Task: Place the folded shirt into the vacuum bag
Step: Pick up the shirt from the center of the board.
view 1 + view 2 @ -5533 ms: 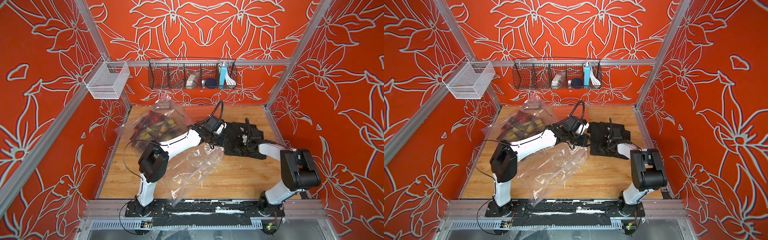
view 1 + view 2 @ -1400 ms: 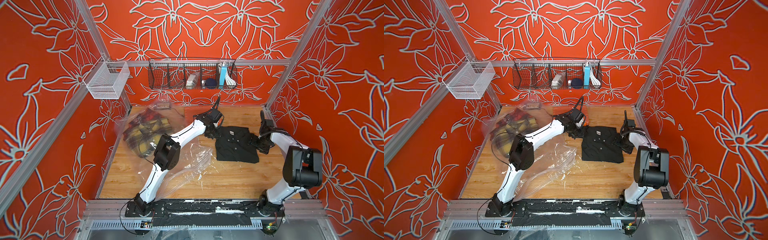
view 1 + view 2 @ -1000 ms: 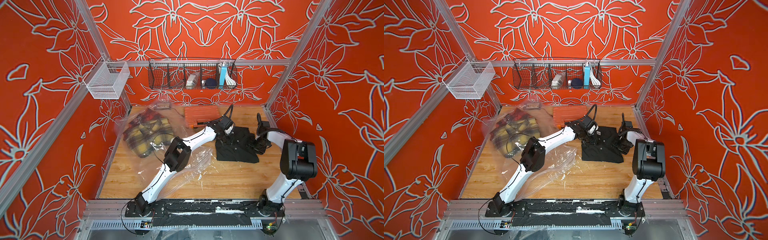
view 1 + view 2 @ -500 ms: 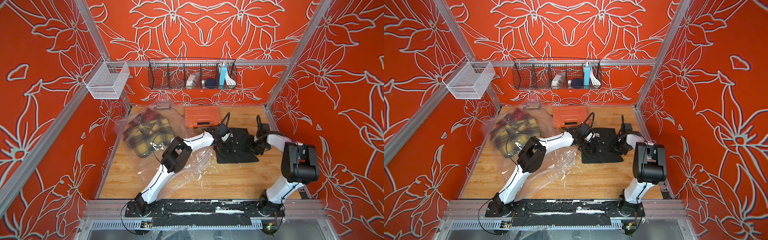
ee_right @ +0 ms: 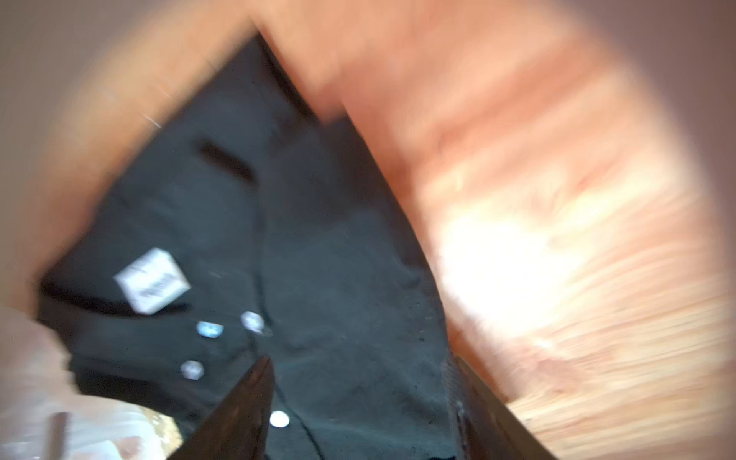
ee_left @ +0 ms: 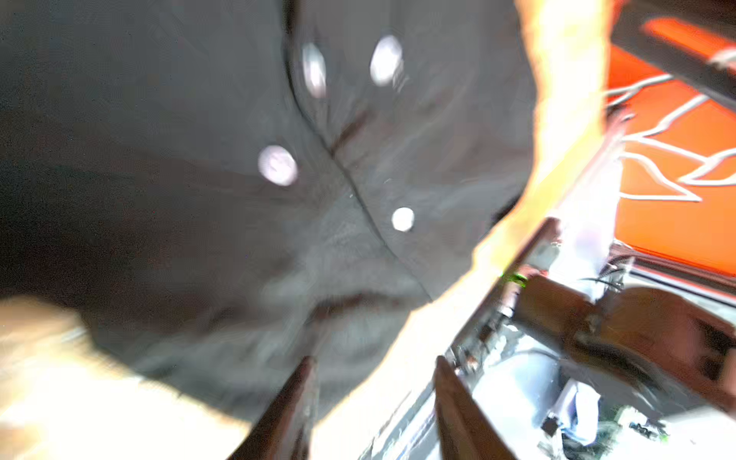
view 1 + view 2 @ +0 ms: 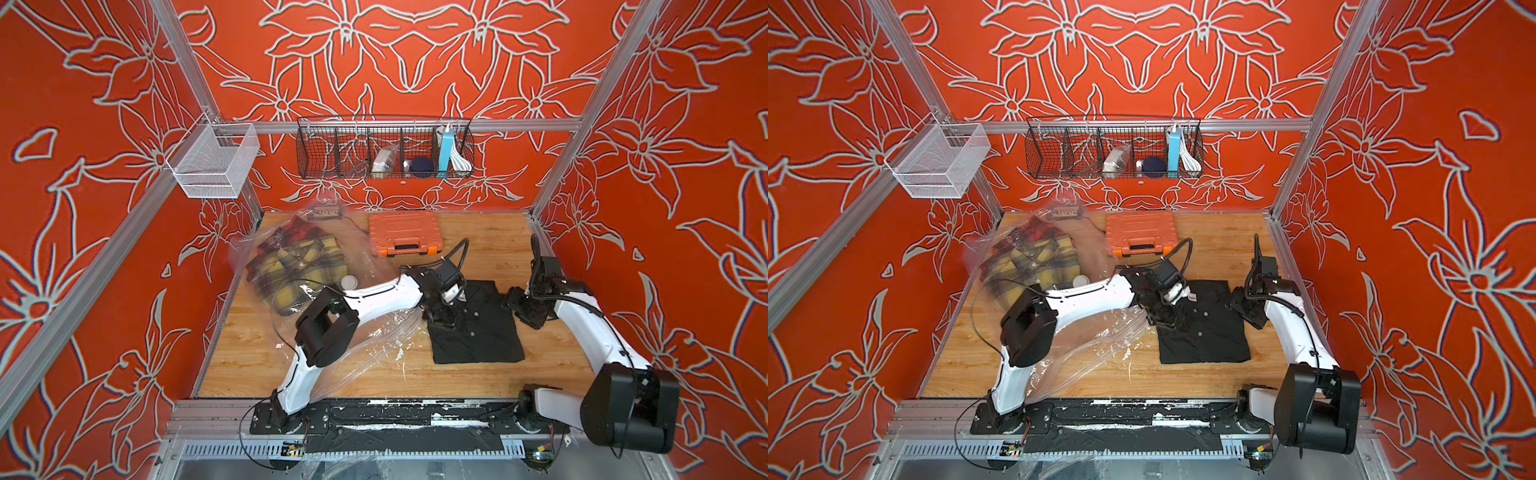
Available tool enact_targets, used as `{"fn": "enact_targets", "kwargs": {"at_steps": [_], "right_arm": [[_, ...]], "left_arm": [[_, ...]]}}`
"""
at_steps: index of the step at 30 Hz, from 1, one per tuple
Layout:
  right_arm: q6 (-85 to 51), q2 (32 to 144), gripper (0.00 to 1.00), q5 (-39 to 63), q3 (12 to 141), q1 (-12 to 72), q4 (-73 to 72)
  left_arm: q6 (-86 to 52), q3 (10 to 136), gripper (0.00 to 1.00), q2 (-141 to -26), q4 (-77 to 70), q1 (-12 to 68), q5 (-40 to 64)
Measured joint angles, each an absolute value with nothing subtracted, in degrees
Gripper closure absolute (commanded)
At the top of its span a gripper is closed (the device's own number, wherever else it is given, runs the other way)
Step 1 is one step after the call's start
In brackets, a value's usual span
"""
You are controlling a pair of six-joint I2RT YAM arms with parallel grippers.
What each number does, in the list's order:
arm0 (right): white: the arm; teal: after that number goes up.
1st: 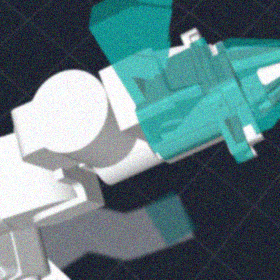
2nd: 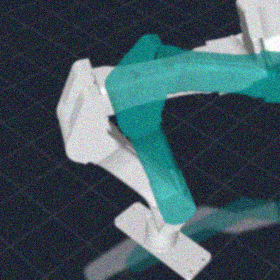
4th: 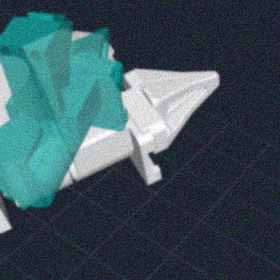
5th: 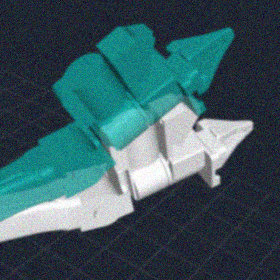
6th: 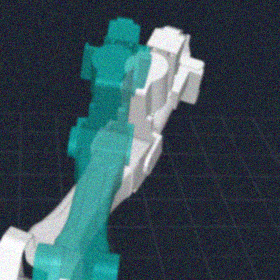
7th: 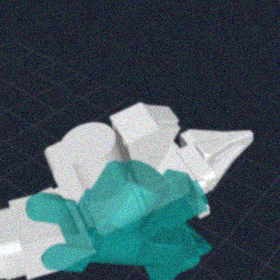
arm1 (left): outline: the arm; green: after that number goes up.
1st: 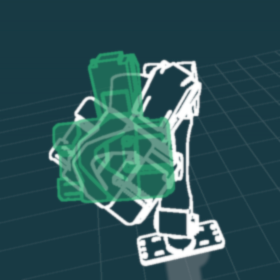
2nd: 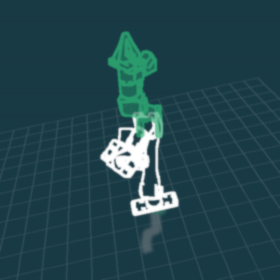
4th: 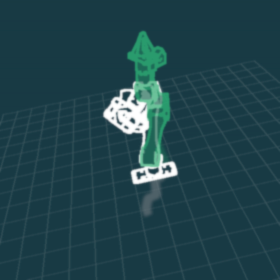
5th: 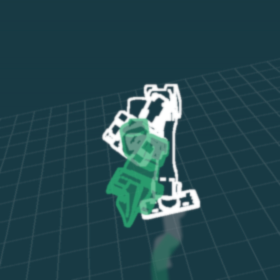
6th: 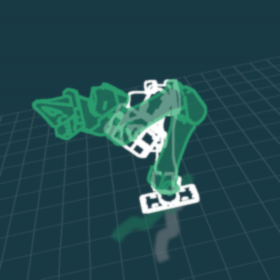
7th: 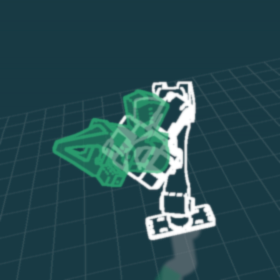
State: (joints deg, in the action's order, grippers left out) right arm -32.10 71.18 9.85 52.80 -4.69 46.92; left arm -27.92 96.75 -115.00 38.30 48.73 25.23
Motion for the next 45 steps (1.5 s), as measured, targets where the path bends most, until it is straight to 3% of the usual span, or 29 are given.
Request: {"fn": "enact_targets", "kwargs": {"at_steps": [4,10,17,29,34,39,41,45], "right_arm": [[-30.6,72.6,0.3,9.5,56.1,-1.8,47.1],[-31.2,78.8,0.31,8.3,60.1,11.9,47.6],[-34.8,85.3,0.2,3.9,63.6,23.7,47.7],[-37.3,102.5,0.18,-6.0,77.2,36.0,49.6],[-37.0,107.4,0.31,-7.5,79.0,36.3,50.2],[-36.0,108.7,0.73,-7.5,77.9,36.1,49.3],[-35.4,108.3,0.83,-7.3,77.2,35.9,48.6],[-34.2,104.0,0.9,-5.5,75.2,34.8,47.5]], "left_arm": [[-25.2,102.7,0.43,-113.2,40.9,41.8,19.8],[-23.0,104.6,0.49,-117.4,40.8,37.2,16.3],[-24.1,87.9,0.55,-117.3,33.4,35.8,19.0],[-28.4,74.0,0.57,-107.2,28.4,33.3,20.9],[-29.0,73.9,0.57,-106.0,26.9,32.6,22.3],[-29.1,73.9,0.58,-106.0,26.5,32.5,23.1],[-29.0,73.9,0.57,-106.0,26.5,32.5,23.2],[-28.7,74.2,0.55,-106.0,27.1,32.5,23.2]]}}
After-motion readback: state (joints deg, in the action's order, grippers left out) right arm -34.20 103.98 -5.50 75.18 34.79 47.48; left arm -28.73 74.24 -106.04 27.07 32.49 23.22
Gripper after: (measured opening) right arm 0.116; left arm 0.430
